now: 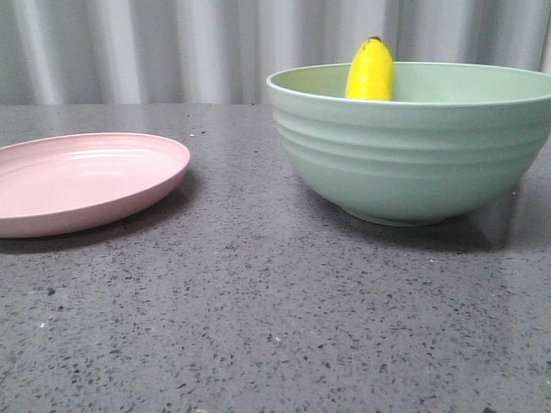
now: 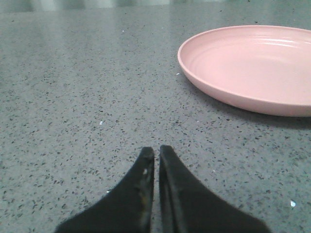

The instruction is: Transfer banana from pink plate to green bowl

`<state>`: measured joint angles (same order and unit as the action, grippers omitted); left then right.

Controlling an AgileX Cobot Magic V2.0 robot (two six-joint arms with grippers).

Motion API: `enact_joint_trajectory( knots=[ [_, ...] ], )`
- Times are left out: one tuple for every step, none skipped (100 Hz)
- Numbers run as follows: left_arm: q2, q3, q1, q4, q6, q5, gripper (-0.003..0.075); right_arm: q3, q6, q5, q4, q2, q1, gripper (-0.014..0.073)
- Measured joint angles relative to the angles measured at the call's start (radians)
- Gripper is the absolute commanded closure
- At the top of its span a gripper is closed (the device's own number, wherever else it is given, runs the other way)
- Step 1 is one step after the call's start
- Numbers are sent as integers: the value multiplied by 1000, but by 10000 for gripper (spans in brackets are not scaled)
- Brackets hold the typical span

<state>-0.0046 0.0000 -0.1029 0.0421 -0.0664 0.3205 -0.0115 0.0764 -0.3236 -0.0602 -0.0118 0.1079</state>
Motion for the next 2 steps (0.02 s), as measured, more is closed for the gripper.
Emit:
enact_joint_trajectory(
  knots=[
    [0,0,0,0,0,0,741,0,0,0,0,0,0,657],
    [0,0,0,0,0,0,741,0,0,0,0,0,0,657]
  ],
)
